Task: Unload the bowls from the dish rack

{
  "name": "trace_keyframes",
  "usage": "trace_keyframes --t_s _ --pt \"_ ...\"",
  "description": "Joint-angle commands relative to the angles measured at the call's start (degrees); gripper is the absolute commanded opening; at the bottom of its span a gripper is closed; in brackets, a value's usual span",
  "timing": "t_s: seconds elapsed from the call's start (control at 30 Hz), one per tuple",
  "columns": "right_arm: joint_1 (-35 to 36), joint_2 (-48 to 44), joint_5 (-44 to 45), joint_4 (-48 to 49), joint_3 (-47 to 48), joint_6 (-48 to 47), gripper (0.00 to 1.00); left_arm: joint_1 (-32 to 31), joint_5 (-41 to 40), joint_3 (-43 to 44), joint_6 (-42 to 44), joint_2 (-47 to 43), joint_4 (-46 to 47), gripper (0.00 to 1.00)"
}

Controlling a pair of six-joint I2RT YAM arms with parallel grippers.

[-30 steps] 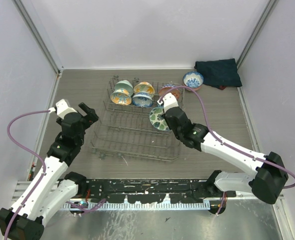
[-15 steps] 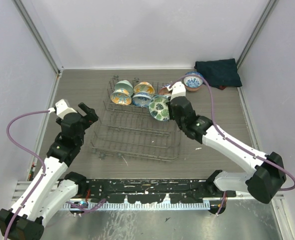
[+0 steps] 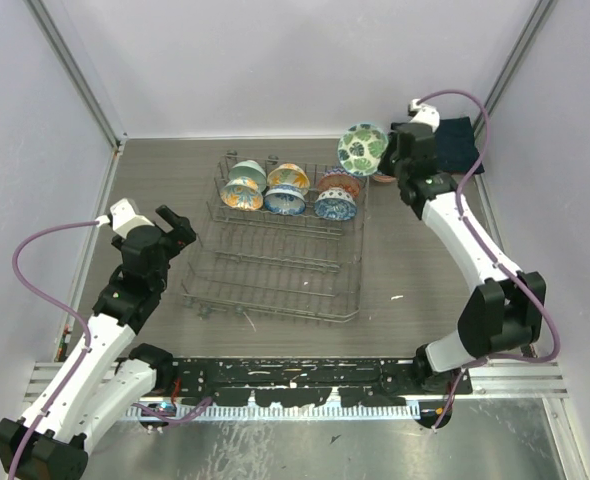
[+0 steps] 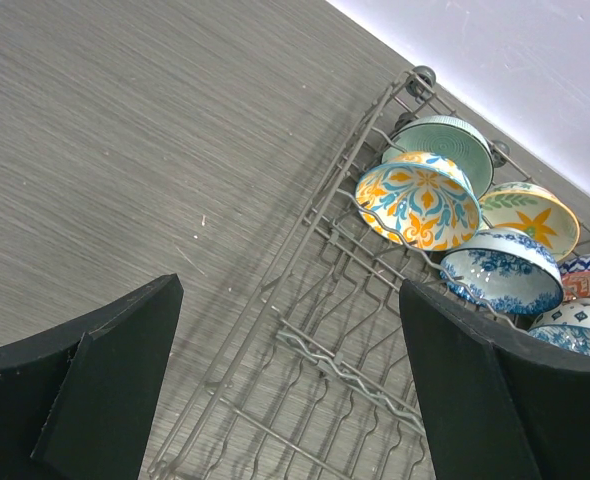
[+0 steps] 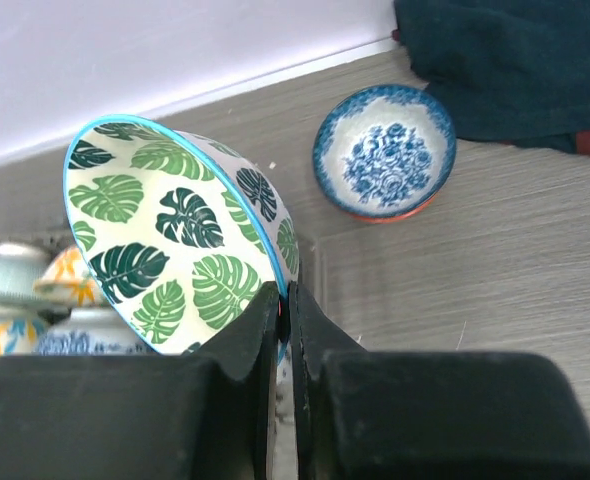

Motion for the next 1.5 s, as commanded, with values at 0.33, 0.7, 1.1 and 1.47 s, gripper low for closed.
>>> trace_keyframes --t_s 0.33,0.7,1.1,1.47 --pt "-13.9 18.0 -14.8 -0.8 17.5 14.3 0.01 -0.1 -1.0 1.6 0.6 -0.8 1.2 0.98" --pt "-16.5 24.6 -16.1 0.8 19.3 18.1 0.01 -0.2 -0.9 1.5 0.6 -0.6 1.3 0.98" --pt "-18.6 29.0 -17.4 0.9 21.7 20.4 0.01 -0.2 -1.1 1.5 0.7 -0.3 1.4 0.98" --pt "-19.2 32.3 -18.4 0.2 23.6 21.5 0.03 -0.1 -1.2 1.4 0.8 0.2 1.7 0.98"
